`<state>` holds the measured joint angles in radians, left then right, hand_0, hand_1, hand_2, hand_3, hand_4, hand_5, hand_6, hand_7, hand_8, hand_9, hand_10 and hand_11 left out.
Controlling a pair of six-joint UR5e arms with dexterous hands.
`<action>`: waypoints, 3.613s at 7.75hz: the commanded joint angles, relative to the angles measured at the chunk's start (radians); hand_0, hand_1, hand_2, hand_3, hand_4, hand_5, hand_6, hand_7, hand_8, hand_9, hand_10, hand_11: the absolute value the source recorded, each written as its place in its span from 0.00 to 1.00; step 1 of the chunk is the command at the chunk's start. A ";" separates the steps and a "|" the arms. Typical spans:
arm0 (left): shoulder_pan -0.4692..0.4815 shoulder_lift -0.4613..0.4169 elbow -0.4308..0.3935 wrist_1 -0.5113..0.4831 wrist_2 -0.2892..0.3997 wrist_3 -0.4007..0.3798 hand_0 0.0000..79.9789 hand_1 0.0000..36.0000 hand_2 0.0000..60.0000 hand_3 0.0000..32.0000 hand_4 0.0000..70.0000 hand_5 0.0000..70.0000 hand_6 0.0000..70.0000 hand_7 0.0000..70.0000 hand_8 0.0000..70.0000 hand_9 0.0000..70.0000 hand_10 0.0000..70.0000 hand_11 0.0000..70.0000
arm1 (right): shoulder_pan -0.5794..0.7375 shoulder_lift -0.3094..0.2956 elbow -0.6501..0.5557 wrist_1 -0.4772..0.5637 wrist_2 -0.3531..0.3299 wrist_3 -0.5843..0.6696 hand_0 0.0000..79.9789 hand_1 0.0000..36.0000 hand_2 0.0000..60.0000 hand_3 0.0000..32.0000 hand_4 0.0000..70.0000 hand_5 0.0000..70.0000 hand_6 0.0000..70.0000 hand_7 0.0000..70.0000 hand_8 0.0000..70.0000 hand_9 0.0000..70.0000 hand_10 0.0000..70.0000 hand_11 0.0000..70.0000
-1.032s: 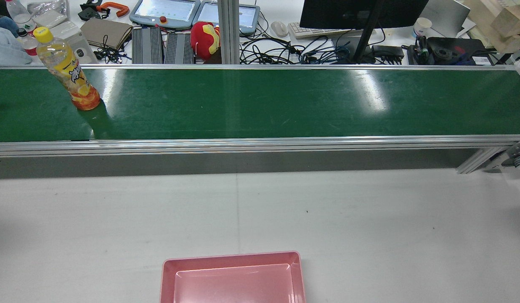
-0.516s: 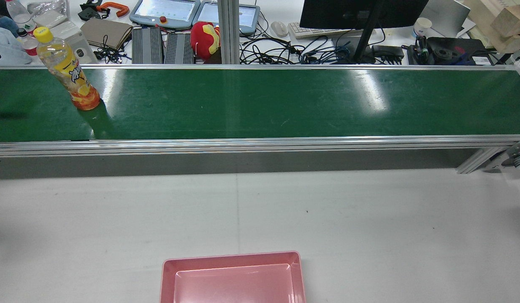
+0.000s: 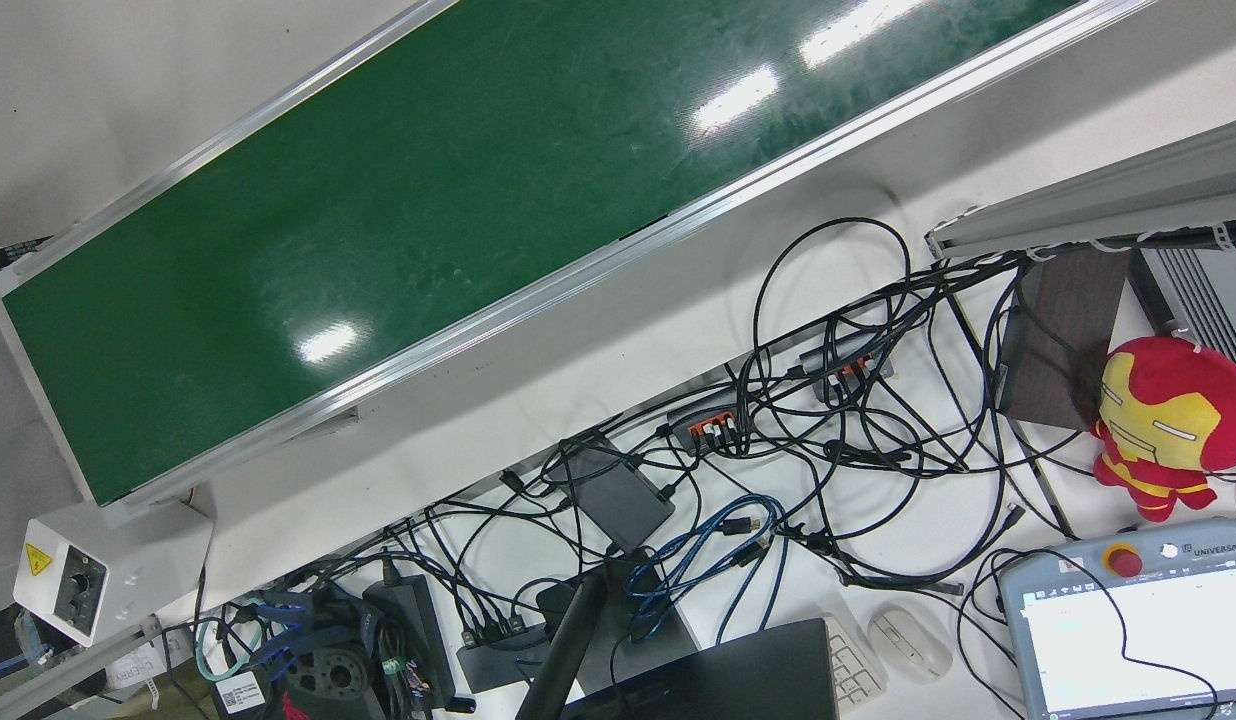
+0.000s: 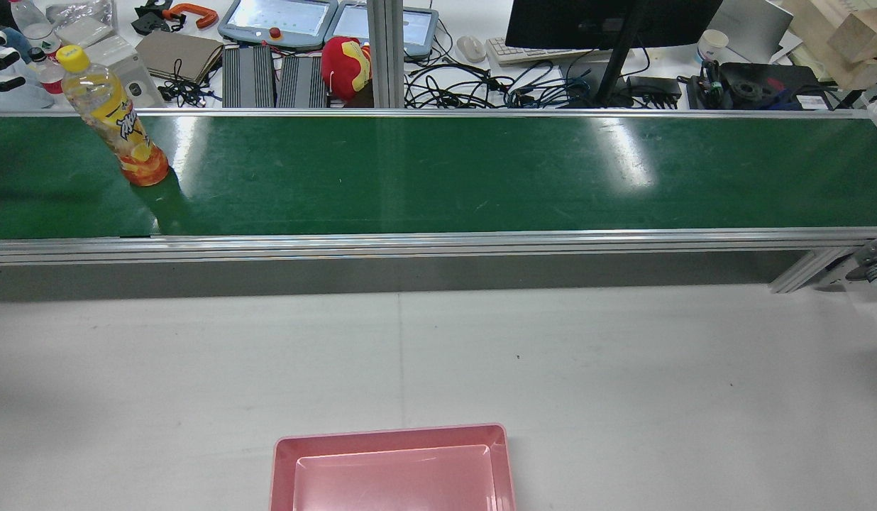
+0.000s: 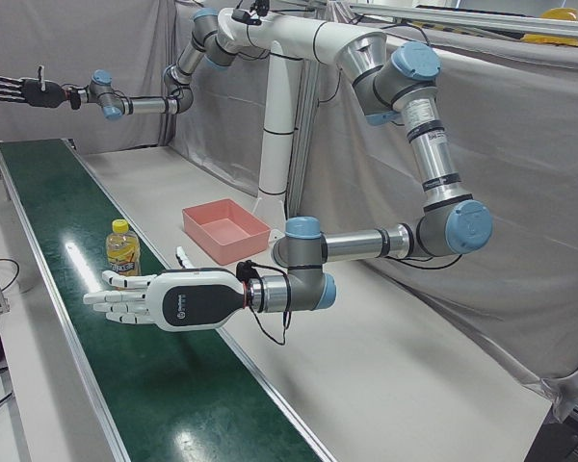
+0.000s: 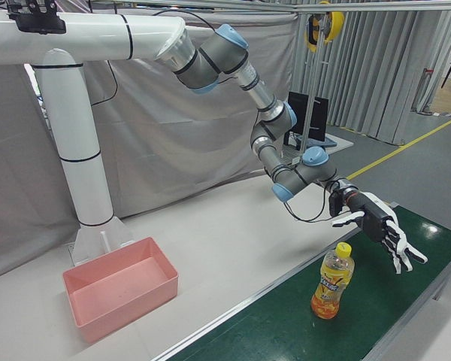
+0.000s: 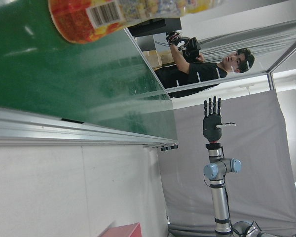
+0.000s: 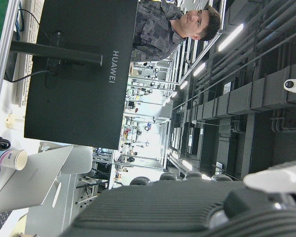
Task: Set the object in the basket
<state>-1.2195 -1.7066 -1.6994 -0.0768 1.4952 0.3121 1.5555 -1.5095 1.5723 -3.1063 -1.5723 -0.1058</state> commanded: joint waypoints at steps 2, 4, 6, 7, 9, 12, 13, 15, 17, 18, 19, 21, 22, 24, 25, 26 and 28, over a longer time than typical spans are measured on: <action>0.110 -0.008 -0.063 0.094 -0.116 0.012 0.73 0.63 0.09 0.00 0.07 0.43 0.00 0.04 0.12 0.15 0.13 0.23 | 0.000 0.000 0.000 0.000 0.002 0.000 0.00 0.00 0.00 0.00 0.00 0.00 0.00 0.00 0.00 0.00 0.00 0.00; 0.175 -0.051 -0.031 0.107 -0.148 0.013 0.73 0.62 0.09 0.00 0.07 0.44 0.00 0.03 0.12 0.15 0.14 0.24 | 0.000 0.000 0.000 0.000 0.000 0.000 0.00 0.00 0.00 0.00 0.00 0.00 0.00 0.00 0.00 0.00 0.00 0.00; 0.175 -0.086 -0.022 0.129 -0.153 0.012 0.72 0.61 0.09 0.00 0.07 0.44 0.00 0.03 0.12 0.14 0.13 0.23 | 0.000 0.000 0.002 0.000 0.000 0.000 0.00 0.00 0.00 0.00 0.00 0.00 0.00 0.00 0.00 0.00 0.00 0.00; 0.175 -0.099 -0.022 0.137 -0.153 0.012 0.72 0.61 0.09 0.00 0.07 0.45 0.00 0.04 0.12 0.15 0.14 0.23 | 0.000 0.000 0.002 0.000 0.000 0.000 0.00 0.00 0.00 0.00 0.00 0.00 0.00 0.00 0.00 0.00 0.00 0.00; 0.178 -0.128 -0.019 0.153 -0.155 0.015 0.72 0.61 0.10 0.00 0.08 0.46 0.00 0.04 0.12 0.15 0.13 0.23 | 0.000 0.000 0.002 0.000 0.000 0.000 0.00 0.00 0.00 0.00 0.00 0.00 0.00 0.00 0.00 0.00 0.00 0.00; 0.208 -0.131 -0.014 0.153 -0.159 0.015 0.72 0.61 0.11 0.00 0.08 0.46 0.00 0.04 0.13 0.16 0.14 0.24 | 0.000 0.000 0.002 0.000 0.002 0.000 0.00 0.00 0.00 0.00 0.00 0.00 0.00 0.00 0.00 0.00 0.00 0.00; 0.213 -0.133 -0.013 0.153 -0.173 0.015 0.72 0.61 0.11 0.00 0.08 0.46 0.00 0.04 0.13 0.16 0.14 0.24 | 0.000 0.000 0.002 0.000 0.000 0.000 0.00 0.00 0.00 0.00 0.00 0.00 0.00 0.00 0.00 0.00 0.00 0.00; 0.213 -0.157 -0.016 0.167 -0.174 0.013 0.72 0.62 0.13 0.00 0.09 0.47 0.00 0.04 0.14 0.16 0.14 0.24 | 0.000 0.000 0.002 0.000 0.000 0.000 0.00 0.00 0.00 0.00 0.00 0.00 0.00 0.00 0.00 0.00 0.00 0.00; 0.233 -0.215 -0.013 0.272 -0.178 0.010 0.74 0.67 0.20 0.00 0.18 0.54 0.01 0.06 0.17 0.21 0.19 0.32 | 0.000 0.000 0.002 0.000 0.000 0.000 0.00 0.00 0.00 0.00 0.00 0.00 0.00 0.00 0.00 0.00 0.00 0.00; 0.253 -0.231 -0.010 0.323 -0.193 0.012 0.75 0.67 0.30 0.00 0.40 0.74 0.10 0.14 0.25 0.34 0.41 0.61 | 0.000 0.000 0.002 0.000 0.000 0.000 0.00 0.00 0.00 0.00 0.00 0.00 0.00 0.00 0.00 0.00 0.00 0.00; 0.267 -0.229 -0.014 0.345 -0.240 0.010 0.77 0.66 0.48 0.00 0.55 1.00 0.38 0.36 0.54 0.68 0.63 0.90 | 0.000 0.000 0.002 0.000 0.000 0.000 0.00 0.00 0.00 0.00 0.00 0.00 0.00 0.00 0.00 0.00 0.00 0.00; 0.293 -0.246 -0.031 0.371 -0.259 0.005 0.71 0.71 1.00 0.00 0.63 1.00 0.95 0.89 1.00 1.00 1.00 1.00 | 0.000 0.000 0.002 0.000 0.000 0.000 0.00 0.00 0.00 0.00 0.00 0.00 0.00 0.00 0.00 0.00 0.00 0.00; 0.293 -0.255 -0.036 0.379 -0.257 -0.001 0.68 0.70 1.00 0.00 0.63 1.00 1.00 0.97 1.00 1.00 1.00 1.00 | 0.000 0.000 0.002 0.000 0.000 0.000 0.00 0.00 0.00 0.00 0.00 0.00 0.00 0.00 0.00 0.00 0.00 0.00; 0.299 -0.254 -0.080 0.388 -0.245 -0.011 0.64 0.63 1.00 0.00 0.58 1.00 1.00 0.98 1.00 1.00 1.00 1.00 | 0.000 0.000 0.002 0.000 0.000 0.000 0.00 0.00 0.00 0.00 0.00 0.00 0.00 0.00 0.00 0.00 0.00 0.00; 0.343 -0.254 -0.164 0.443 -0.245 -0.011 0.64 0.61 1.00 0.00 0.56 1.00 1.00 0.96 1.00 1.00 1.00 1.00 | 0.000 0.000 0.002 0.000 0.000 0.000 0.00 0.00 0.00 0.00 0.00 0.00 0.00 0.00 0.00 0.00 0.00 0.00; 0.400 -0.255 -0.268 0.530 -0.247 -0.008 0.64 0.61 1.00 0.00 0.57 1.00 1.00 0.96 1.00 1.00 1.00 1.00 | 0.000 0.000 0.002 0.000 0.000 0.000 0.00 0.00 0.00 0.00 0.00 0.00 0.00 0.00 0.00 0.00 0.00 0.00; 0.478 -0.249 -0.424 0.650 -0.243 -0.004 0.63 0.62 1.00 0.00 0.57 1.00 1.00 0.99 1.00 1.00 1.00 1.00 | 0.000 0.000 0.002 0.000 0.000 0.000 0.00 0.00 0.00 0.00 0.00 0.00 0.00 0.00 0.00 0.00 0.00 0.00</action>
<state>-0.8251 -1.9603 -1.9573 0.4459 1.2500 0.3036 1.5555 -1.5094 1.5739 -3.1063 -1.5723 -0.1058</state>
